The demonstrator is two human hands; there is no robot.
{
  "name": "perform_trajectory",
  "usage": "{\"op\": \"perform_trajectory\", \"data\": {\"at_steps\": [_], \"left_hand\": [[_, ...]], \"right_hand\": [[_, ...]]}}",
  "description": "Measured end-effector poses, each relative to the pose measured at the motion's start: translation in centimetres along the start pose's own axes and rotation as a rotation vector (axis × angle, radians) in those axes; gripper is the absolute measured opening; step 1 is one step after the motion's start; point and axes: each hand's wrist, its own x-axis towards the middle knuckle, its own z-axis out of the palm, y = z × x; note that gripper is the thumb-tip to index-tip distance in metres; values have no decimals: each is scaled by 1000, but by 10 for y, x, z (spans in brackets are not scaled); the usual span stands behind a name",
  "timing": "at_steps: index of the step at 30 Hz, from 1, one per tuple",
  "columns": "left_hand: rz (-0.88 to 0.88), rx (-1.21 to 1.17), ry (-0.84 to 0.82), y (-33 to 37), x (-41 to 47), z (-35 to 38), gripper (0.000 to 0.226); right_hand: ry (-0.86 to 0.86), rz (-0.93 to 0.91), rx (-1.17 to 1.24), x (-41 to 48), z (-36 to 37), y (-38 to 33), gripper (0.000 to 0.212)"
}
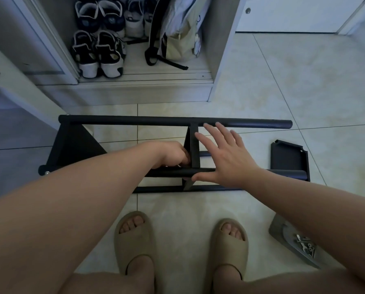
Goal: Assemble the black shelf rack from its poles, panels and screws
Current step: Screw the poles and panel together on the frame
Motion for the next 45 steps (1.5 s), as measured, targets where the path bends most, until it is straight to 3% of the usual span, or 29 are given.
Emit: {"op": "perform_trajectory", "data": {"at_steps": [7, 15, 26, 38, 45], "left_hand": [[2, -74, -49, -5, 10, -1, 35], [0, -157, -52, -12, 28, 1, 13], [2, -449, -45, -23, 32, 0, 14], [32, -366, -186, -24, 33, 0, 9], [-33, -402, -324, -28, 35, -2, 35]], "right_hand": [[-72, -31, -65, 17, 13, 11, 121], [-35, -33, -2, 19, 21, 14, 121], [-7, -37, 29, 16, 21, 11, 119], [-19, -29, 25, 16, 20, 11, 118], [-12, -29, 37, 16, 20, 11, 118]]}}
